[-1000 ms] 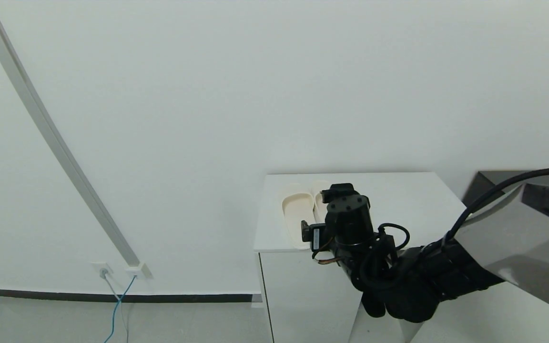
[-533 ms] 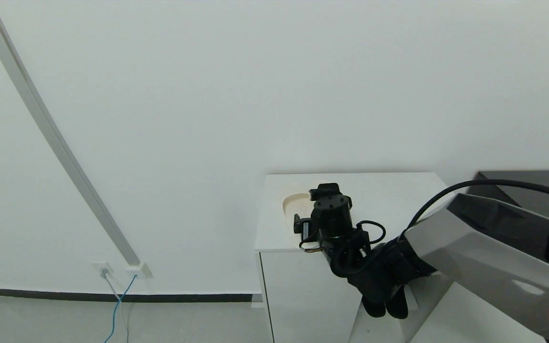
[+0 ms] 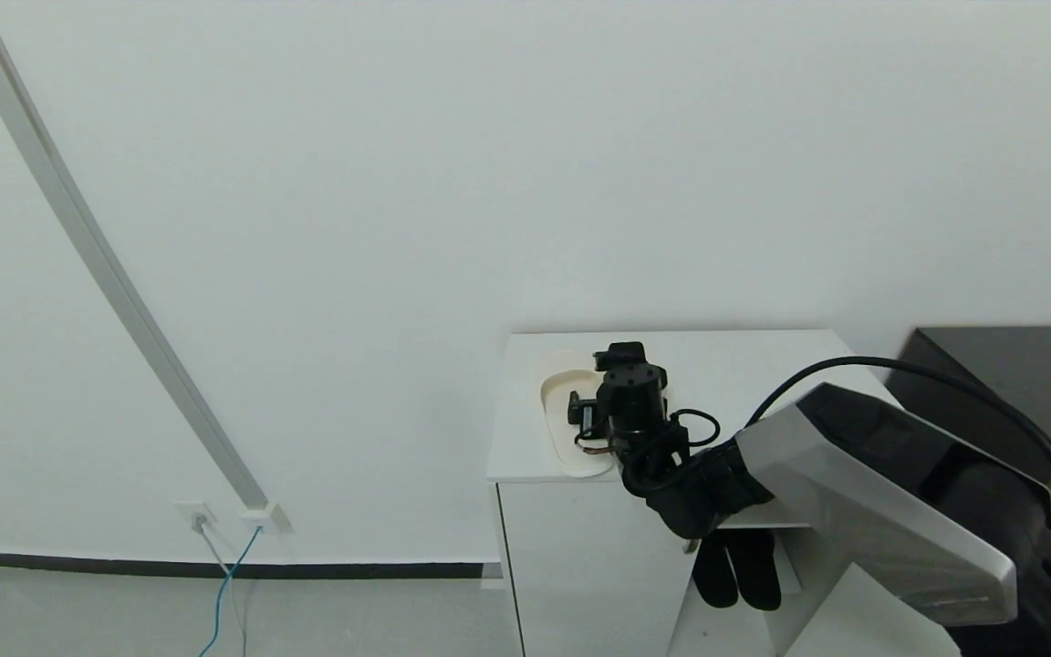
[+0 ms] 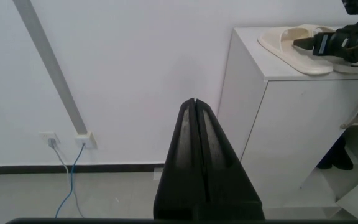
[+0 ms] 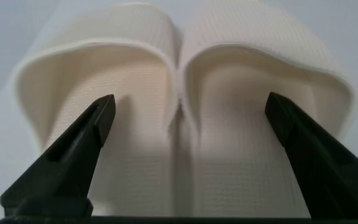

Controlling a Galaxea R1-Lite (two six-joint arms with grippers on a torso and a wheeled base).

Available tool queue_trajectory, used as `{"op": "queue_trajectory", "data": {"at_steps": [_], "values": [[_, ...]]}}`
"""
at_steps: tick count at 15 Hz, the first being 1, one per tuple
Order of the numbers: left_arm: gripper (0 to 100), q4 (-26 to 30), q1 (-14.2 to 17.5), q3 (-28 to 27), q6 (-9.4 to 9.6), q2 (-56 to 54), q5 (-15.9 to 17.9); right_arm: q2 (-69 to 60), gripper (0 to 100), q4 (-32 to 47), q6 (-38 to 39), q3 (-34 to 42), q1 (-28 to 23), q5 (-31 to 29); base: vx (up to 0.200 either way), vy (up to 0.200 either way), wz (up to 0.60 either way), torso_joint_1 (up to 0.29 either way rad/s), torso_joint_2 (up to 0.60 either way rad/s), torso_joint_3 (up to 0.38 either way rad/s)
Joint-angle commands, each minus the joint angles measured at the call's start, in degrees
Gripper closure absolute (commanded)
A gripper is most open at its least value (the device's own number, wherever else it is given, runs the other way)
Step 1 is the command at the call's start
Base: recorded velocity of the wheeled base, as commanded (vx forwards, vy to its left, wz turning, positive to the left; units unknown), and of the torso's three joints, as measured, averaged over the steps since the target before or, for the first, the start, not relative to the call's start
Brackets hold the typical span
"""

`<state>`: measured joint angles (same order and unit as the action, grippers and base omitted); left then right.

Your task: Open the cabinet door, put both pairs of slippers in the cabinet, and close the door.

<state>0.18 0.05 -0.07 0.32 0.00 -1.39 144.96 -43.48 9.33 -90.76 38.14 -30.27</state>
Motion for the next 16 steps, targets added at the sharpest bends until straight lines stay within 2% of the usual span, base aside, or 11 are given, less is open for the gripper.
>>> {"op": "queue_trajectory", "data": {"at_steps": [1, 2, 10, 16], "values": [[100, 0.0, 0.0, 0.0, 0.03, 0.0, 0.0, 1.5, 0, 0.2, 0.0, -1.4, -0.3, -0.1, 0.000, 0.000, 0.00, 0.000, 0.00, 0.000], [100, 0.0, 0.0, 0.0, 0.03, 0.0, 0.0, 1.6, 100, 0.2, 0.0, -1.5, -0.4, 0.3, 0.000, 0.000, 0.00, 0.000, 0.00, 0.000], [100, 0.0, 0.0, 0.0, 0.03, 0.0, 0.1, -0.8, 100, -0.1, -0.1, 0.6, -0.4, 1.1, 0.000, 0.000, 0.00, 0.000, 0.00, 0.000], [100, 0.0, 0.0, 0.0, 0.03, 0.0, 0.1, -12.9, 100, -0.5, -0.1, 12.7, 0.9, 3.1, 0.000, 0.000, 0.00, 0.000, 0.00, 0.000]]}}
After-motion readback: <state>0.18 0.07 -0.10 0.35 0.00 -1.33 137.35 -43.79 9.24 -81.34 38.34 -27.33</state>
